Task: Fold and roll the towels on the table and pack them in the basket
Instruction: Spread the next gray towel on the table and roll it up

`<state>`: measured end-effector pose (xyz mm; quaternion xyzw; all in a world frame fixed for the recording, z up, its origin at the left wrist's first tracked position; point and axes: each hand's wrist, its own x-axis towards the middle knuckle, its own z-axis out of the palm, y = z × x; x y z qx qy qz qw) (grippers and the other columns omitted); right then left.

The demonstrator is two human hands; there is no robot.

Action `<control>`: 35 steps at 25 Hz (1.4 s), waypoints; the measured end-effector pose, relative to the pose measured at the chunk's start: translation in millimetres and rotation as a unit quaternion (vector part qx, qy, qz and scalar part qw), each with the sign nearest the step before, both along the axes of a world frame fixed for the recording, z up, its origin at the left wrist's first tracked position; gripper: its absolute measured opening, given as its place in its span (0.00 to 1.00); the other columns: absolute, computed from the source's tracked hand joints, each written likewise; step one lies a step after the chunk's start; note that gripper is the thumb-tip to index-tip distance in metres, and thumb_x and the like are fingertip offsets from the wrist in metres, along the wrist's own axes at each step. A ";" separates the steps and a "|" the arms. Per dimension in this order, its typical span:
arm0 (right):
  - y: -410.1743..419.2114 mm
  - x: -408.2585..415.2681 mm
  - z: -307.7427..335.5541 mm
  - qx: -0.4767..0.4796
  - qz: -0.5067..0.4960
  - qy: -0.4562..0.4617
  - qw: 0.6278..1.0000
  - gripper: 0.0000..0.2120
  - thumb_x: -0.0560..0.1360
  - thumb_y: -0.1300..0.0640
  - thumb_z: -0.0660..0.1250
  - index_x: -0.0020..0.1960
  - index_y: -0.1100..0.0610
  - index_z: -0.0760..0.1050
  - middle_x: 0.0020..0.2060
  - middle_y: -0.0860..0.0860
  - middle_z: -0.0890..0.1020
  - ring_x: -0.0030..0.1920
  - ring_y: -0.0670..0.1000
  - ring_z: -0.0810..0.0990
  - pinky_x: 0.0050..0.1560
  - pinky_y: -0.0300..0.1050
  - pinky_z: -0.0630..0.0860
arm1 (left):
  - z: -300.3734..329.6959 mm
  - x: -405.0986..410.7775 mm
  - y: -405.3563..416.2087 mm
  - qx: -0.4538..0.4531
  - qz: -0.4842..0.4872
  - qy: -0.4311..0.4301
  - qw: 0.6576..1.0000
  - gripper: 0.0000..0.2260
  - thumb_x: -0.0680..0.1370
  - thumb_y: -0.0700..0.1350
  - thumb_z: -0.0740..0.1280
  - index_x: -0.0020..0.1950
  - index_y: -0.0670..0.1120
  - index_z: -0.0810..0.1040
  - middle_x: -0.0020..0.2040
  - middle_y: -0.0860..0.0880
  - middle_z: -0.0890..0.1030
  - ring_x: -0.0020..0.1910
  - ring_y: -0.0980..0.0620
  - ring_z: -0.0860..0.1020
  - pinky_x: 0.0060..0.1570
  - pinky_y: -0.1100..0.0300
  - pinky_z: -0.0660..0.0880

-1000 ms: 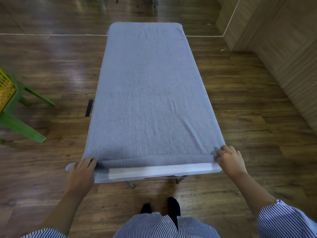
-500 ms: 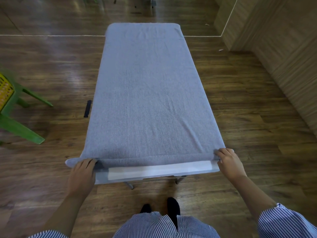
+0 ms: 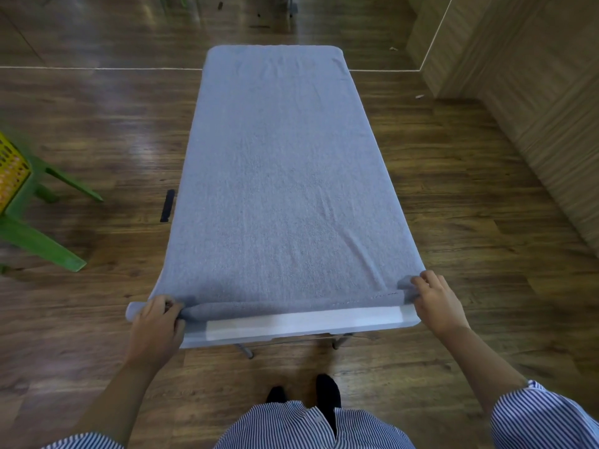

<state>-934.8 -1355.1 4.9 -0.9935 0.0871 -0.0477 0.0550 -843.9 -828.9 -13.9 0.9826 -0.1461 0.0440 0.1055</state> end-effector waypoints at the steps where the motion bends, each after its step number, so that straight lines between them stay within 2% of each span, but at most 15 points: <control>1: 1.1 0.9 1.2 -0.006 0.007 -0.002 1.000 0.17 0.58 0.76 0.69 0.44 0.63 0.77 0.41 0.56 0.78 0.38 0.58 0.76 0.31 0.49 0.76 | 1.5 0.7 -3.3 -0.003 0.002 -0.011 1.000 0.13 0.70 0.41 0.60 0.50 0.40 0.80 0.45 0.44 0.77 0.44 0.46 0.75 0.41 0.49 0.75; 3: 3.3 0.5 2.7 -0.006 0.024 -0.004 1.000 0.18 0.57 0.78 0.69 0.42 0.63 0.78 0.38 0.55 0.79 0.37 0.58 0.77 0.33 0.51 0.78 | -1.1 1.1 -7.5 -0.008 -0.005 -0.027 1.000 0.14 0.67 0.30 0.69 0.51 0.37 0.79 0.48 0.41 0.79 0.46 0.41 0.78 0.43 0.45 0.76; 5: 4.7 -0.9 1.5 0.017 0.013 0.007 1.000 0.17 0.59 0.77 0.70 0.44 0.63 0.79 0.38 0.54 0.81 0.39 0.58 0.79 0.34 0.48 0.77 | -2.0 -0.2 -11.1 -0.028 -0.003 -0.012 1.000 0.17 0.63 0.24 0.71 0.50 0.36 0.79 0.47 0.38 0.81 0.45 0.37 0.80 0.44 0.42 0.78; 7: 6.0 -2.4 0.3 0.048 -0.008 0.030 0.998 0.17 0.62 0.73 0.70 0.48 0.63 0.80 0.42 0.54 0.82 0.45 0.58 0.79 0.34 0.42 0.72 | -1.6 0.2 -15.0 -0.040 0.006 -0.004 0.999 0.14 0.64 0.26 0.72 0.48 0.36 0.80 0.45 0.39 0.81 0.44 0.38 0.81 0.43 0.43 0.78; 9: 5.6 -0.6 -1.5 0.065 -0.023 0.053 0.996 0.17 0.64 0.71 0.69 0.52 0.62 0.79 0.47 0.54 0.81 0.51 0.57 0.77 0.36 0.42 0.70 | 2.1 1.2 -19.1 -0.046 0.003 0.006 0.999 0.10 0.65 0.34 0.70 0.46 0.37 0.81 0.43 0.42 0.82 0.41 0.41 0.80 0.38 0.48 0.78; 10: 4.8 1.8 -2.1 0.069 -0.028 0.061 0.995 0.17 0.65 0.72 0.68 0.53 0.62 0.79 0.48 0.55 0.80 0.52 0.57 0.77 0.36 0.42 0.70 | 2.6 2.4 -19.6 -0.043 -0.007 0.013 0.999 0.12 0.64 0.38 0.68 0.46 0.38 0.81 0.42 0.42 0.82 0.40 0.42 0.80 0.37 0.49 0.77; 12: 5.2 7.1 0.2 0.079 -0.043 0.071 0.993 0.15 0.66 0.72 0.66 0.50 0.63 0.79 0.46 0.56 0.80 0.51 0.58 0.76 0.34 0.42 0.69 | 2.5 4.2 -18.5 -0.035 -0.021 0.018 0.999 0.13 0.65 0.39 0.65 0.46 0.37 0.81 0.41 0.42 0.82 0.39 0.41 0.80 0.37 0.49 0.77; 15: 7.4 7.4 4.3 0.078 -0.038 0.077 0.993 0.08 0.65 0.72 0.66 0.41 0.63 0.79 0.38 0.57 0.80 0.47 0.60 0.77 0.33 0.44 0.70 | 1.8 2.5 -14.0 -0.031 -0.005 0.027 0.999 0.13 0.70 0.42 0.59 0.45 0.39 0.82 0.38 0.44 0.81 0.36 0.43 0.79 0.34 0.51 0.76; 19: 3.4 3.0 3.2 0.063 -0.021 0.121 0.990 0.08 0.69 0.66 0.64 0.43 0.61 0.81 0.40 0.55 0.80 0.50 0.57 0.76 0.42 0.49 0.74 | 1.2 0.4 -6.7 -0.020 -0.021 0.009 1.000 0.19 0.71 0.48 0.53 0.42 0.42 0.82 0.34 0.48 0.79 0.32 0.47 0.76 0.29 0.57 0.70; 21: 3.7 5.0 4.4 0.063 -0.016 0.118 0.991 0.10 0.69 0.65 0.62 0.46 0.62 0.80 0.43 0.56 0.79 0.51 0.58 0.75 0.43 0.51 0.75 | 5.0 5.0 -7.9 -0.013 -0.019 0.008 1.000 0.15 0.71 0.45 0.56 0.42 0.41 0.81 0.38 0.47 0.79 0.35 0.48 0.77 0.31 0.55 0.73; 24: 6.4 11.2 10.4 0.052 -0.035 0.084 0.994 0.11 0.68 0.69 0.65 0.50 0.63 0.76 0.48 0.56 0.75 0.50 0.58 0.74 0.40 0.53 0.75 | 8.4 10.9 -15.4 0.002 -0.014 -0.020 1.000 0.11 0.69 0.37 0.63 0.48 0.40 0.80 0.46 0.44 0.80 0.42 0.44 0.78 0.38 0.51 0.76; 27: 4.7 9.6 4.9 0.030 -0.017 0.054 0.998 0.11 0.65 0.73 0.68 0.45 0.63 0.77 0.42 0.56 0.79 0.42 0.61 0.77 0.34 0.50 0.74 | 6.4 8.0 -21.5 0.002 0.001 -0.014 1.000 0.14 0.66 0.28 0.72 0.49 0.38 0.81 0.44 0.41 0.82 0.41 0.40 0.81 0.38 0.46 0.77; 29: 2.8 6.5 -0.6 0.037 -0.020 0.065 0.997 0.12 0.65 0.71 0.69 0.48 0.62 0.78 0.42 0.56 0.80 0.43 0.63 0.77 0.36 0.52 0.76 | 6.0 5.1 -22.9 -0.008 -0.001 0.007 1.000 0.14 0.63 0.29 0.74 0.47 0.38 0.81 0.43 0.42 0.82 0.40 0.41 0.81 0.38 0.48 0.78; 32: 0.9 6.9 -3.1 0.040 -0.020 0.078 0.996 0.19 0.60 0.72 0.68 0.51 0.63 0.78 0.44 0.56 0.80 0.45 0.63 0.76 0.41 0.54 0.76 | 1.4 5.8 -20.2 -0.003 -0.023 0.016 1.000 0.18 0.61 0.30 0.75 0.49 0.39 0.80 0.44 0.42 0.82 0.41 0.42 0.80 0.39 0.49 0.78; 35: 3.4 8.5 -1.5 0.009 0.004 0.068 0.998 0.20 0.53 0.77 0.69 0.42 0.64 0.79 0.35 0.57 0.80 0.36 0.62 0.78 0.37 0.52 0.77 | 2.6 7.1 -21.6 -0.003 -0.012 0.021 1.000 0.18 0.63 0.27 0.73 0.51 0.37 0.80 0.46 0.40 0.82 0.42 0.40 0.80 0.41 0.46 0.79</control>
